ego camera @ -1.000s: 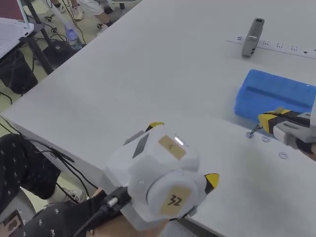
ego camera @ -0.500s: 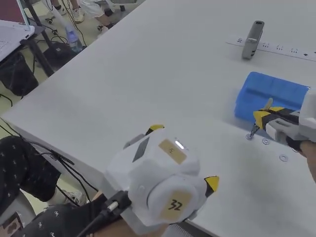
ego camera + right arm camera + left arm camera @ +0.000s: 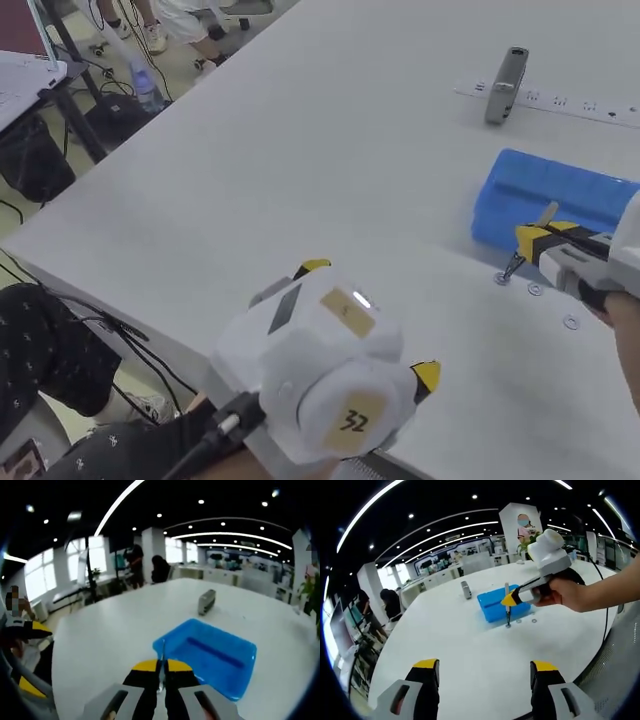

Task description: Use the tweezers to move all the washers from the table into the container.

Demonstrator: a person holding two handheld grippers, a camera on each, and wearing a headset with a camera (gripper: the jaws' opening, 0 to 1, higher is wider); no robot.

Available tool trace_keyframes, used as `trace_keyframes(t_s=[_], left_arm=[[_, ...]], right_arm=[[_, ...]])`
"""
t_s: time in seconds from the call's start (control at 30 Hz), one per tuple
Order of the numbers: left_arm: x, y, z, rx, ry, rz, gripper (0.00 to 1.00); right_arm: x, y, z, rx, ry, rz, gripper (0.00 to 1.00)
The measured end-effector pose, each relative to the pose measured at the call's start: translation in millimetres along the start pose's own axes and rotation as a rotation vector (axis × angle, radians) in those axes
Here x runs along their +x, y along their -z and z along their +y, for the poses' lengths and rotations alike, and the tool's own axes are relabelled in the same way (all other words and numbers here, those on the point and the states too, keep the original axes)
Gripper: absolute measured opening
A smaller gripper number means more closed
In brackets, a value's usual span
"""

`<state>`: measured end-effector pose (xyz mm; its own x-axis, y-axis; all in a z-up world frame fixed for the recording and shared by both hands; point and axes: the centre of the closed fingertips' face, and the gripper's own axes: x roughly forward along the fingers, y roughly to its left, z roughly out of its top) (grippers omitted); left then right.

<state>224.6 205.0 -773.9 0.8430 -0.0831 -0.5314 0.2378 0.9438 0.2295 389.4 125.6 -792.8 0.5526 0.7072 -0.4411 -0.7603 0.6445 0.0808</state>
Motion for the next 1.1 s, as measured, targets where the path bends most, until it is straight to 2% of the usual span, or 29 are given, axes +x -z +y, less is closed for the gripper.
trace_keyframes(t_s=[0.17, 0.4, 0.77, 0.97, 1.1], left_arm=[[0.0, -0.1, 0.3, -0.001, -0.002, -0.001, 0.75], [0.3, 0.6, -0.2, 0.004, 0.0, 0.003, 0.75], [0.7, 1.4, -0.9, 0.007, 0.003, 0.008, 0.74], [0.7, 1.5, -0.5, 0.007, 0.001, 0.01, 0.74], [0.7, 1.3, -0.5, 0.007, 0.001, 0.009, 0.74]], right_arm=[[-6.7, -18.7, 1.1, 0.021, -0.007, -0.034, 0.0], [-16.0, -43.1, 1.6, 0.005, -0.015, -0.082, 0.0], [-18.3, -74.3, -16.1, 0.023, 0.037, -0.151, 0.0], [-5.3, -70.3, -23.1, 0.002, 0.057, -0.138, 0.0], [2.2, -59.9, -28.7, -0.004, 0.073, -0.113, 0.0]])
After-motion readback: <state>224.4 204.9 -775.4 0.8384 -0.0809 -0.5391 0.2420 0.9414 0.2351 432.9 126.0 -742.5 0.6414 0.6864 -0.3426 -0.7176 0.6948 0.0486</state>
